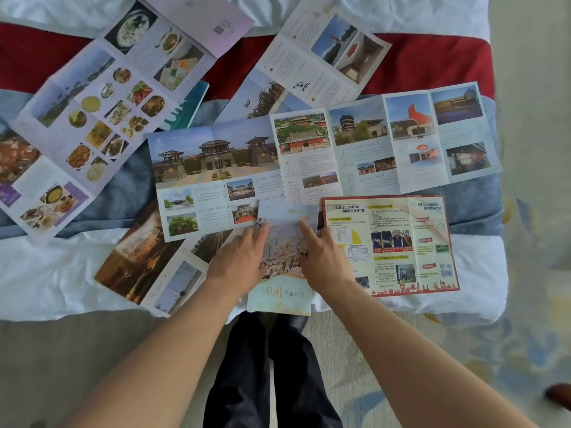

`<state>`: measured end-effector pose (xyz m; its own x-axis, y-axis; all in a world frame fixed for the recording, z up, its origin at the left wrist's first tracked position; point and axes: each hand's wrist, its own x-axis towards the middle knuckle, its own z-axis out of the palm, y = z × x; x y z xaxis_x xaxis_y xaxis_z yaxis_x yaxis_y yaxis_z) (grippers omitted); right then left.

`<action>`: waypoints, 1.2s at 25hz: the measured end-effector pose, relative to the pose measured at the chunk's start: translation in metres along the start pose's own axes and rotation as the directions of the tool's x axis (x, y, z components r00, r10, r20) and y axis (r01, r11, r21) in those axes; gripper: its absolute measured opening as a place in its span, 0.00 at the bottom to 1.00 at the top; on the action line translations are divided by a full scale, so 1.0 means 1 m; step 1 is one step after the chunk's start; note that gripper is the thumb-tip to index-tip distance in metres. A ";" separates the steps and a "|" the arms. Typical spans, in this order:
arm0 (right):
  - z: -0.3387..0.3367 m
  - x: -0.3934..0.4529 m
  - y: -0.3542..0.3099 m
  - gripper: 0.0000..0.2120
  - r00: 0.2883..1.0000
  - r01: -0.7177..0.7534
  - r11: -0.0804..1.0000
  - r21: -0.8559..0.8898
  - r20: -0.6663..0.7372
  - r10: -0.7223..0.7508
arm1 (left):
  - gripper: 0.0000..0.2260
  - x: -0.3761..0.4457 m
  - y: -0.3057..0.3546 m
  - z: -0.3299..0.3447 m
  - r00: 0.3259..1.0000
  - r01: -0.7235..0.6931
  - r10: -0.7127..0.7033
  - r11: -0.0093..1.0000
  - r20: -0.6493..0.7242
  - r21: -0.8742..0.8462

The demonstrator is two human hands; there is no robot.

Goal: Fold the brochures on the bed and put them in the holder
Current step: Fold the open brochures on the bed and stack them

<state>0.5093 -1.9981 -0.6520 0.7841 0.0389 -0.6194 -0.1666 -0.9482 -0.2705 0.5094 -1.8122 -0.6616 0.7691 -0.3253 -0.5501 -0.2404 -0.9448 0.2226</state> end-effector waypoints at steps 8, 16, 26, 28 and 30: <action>0.005 -0.004 -0.001 0.29 0.953 0.206 0.932 -0.300 -0.157 -0.261 | 0.35 0.009 0.013 0.004 0.983 -0.146 0.159 0.980 -0.094 0.134; 0.018 0.014 -0.001 0.23 0.954 0.235 0.908 -0.347 -0.096 -0.284 | 0.30 0.021 0.028 0.014 0.994 -0.030 0.049 0.981 -0.093 0.194; 0.004 0.005 -0.003 0.23 0.947 0.283 0.904 -0.321 -0.058 -0.317 | 0.29 0.016 0.034 0.000 0.994 -0.043 0.065 0.969 -0.084 0.243; -0.005 -0.001 -0.002 0.25 0.946 0.272 0.914 -0.301 -0.088 -0.311 | 0.25 0.018 0.040 -0.009 0.992 -0.042 0.066 0.976 -0.104 0.212; -0.019 -0.006 0.003 0.25 0.953 0.232 0.929 -0.288 -0.123 -0.276 | 0.22 0.023 0.049 -0.019 0.991 -0.044 0.064 0.986 -0.121 0.164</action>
<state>0.5156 -2.0070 -0.6353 0.8670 0.2597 -0.4252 0.1987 -0.9628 -0.1828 0.5267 -1.8656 -0.6478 0.8181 -0.3783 -0.4331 -0.3676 -0.9232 0.1119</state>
